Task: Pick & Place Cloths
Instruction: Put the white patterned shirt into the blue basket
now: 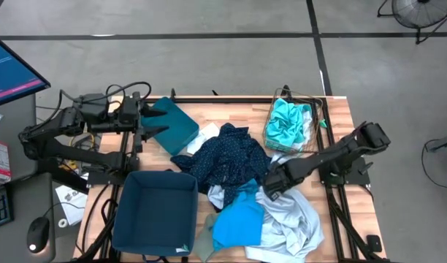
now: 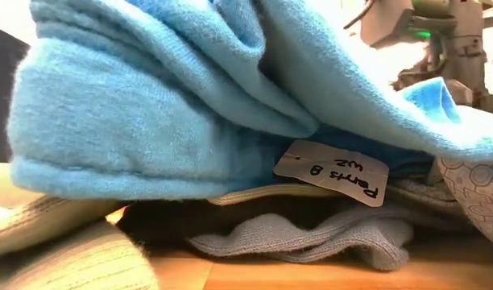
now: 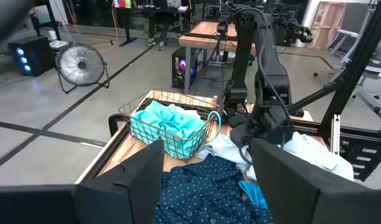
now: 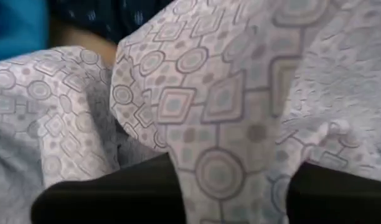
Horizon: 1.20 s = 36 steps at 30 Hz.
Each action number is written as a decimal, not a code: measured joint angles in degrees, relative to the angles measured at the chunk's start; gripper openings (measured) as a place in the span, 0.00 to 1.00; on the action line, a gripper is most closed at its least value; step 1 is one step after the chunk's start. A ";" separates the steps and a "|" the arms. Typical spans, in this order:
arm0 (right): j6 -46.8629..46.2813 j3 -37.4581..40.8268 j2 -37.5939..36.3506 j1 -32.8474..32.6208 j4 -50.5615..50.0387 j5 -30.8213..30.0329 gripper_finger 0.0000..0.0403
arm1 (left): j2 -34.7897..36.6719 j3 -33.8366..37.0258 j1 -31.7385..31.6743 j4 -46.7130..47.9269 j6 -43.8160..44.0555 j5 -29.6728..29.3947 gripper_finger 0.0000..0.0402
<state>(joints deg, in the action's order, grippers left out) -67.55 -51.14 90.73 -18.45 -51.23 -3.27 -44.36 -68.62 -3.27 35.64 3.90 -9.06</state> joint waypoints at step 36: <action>55.46 -54.97 -9.97 6.75 17.63 -34.45 0.02 | -14.69 0.00 -0.02 -23.74 -10.43 5.38 0.70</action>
<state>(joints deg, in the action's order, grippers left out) -12.09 -106.10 80.76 -11.70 -33.60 -37.72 -59.05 -68.62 -3.29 11.90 -6.53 -3.68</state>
